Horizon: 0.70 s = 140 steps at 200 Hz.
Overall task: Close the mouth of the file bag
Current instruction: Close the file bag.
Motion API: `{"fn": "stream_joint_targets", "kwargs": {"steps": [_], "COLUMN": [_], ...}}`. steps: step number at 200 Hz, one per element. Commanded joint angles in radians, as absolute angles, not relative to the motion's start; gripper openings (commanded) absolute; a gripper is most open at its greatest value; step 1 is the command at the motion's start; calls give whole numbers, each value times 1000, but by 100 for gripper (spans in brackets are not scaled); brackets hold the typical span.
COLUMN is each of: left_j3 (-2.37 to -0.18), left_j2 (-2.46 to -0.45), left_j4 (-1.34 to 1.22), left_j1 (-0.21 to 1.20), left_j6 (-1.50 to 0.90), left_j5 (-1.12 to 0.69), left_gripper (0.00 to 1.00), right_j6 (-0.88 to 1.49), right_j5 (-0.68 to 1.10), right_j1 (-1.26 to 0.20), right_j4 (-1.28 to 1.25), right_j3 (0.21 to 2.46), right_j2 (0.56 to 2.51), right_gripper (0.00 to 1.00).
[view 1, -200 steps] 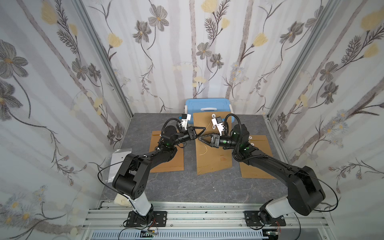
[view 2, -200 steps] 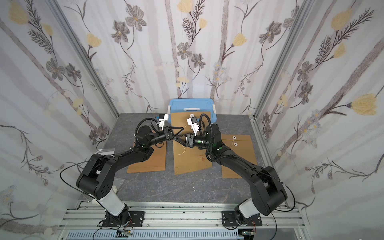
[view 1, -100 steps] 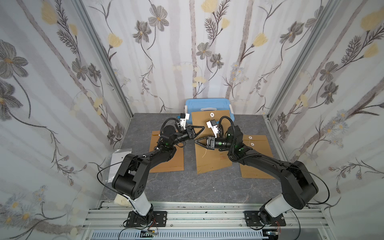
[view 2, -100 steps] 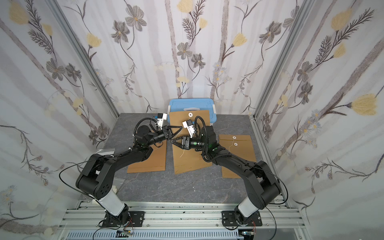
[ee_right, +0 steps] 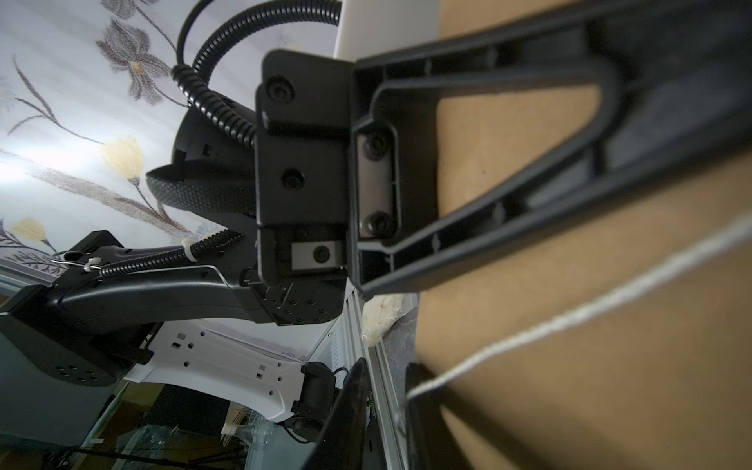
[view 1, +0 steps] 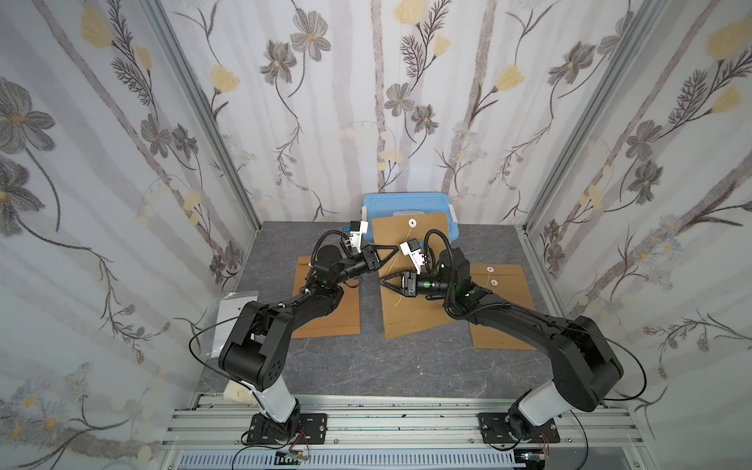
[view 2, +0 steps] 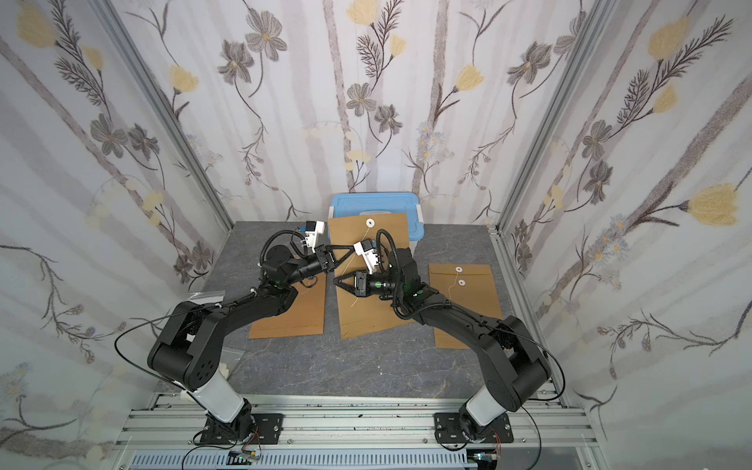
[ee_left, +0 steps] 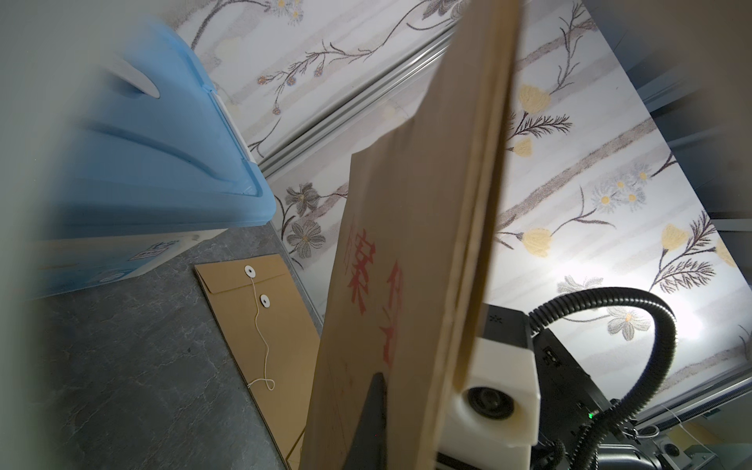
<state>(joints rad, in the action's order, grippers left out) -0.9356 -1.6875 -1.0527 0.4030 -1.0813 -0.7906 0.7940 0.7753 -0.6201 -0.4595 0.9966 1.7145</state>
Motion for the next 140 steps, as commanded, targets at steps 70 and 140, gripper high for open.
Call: {"fn": "stream_joint_targets", "kwargs": {"steps": [70,140], "left_j3": [-936,-942], "left_j2": [-1667,-1701], "left_j4": [-1097,-1199], "left_j1": [393,387], "left_j6": [-1101,-1179], "left_j5": [-789,-805], "left_gripper": [0,0], "right_j6": [684,735], "right_j5": [612,592], "right_j1": [-633,-627], "right_j4": [-253,-228], "right_j3": [986,963], "right_j2": [1641,1615], "right_gripper": [1,0]}}
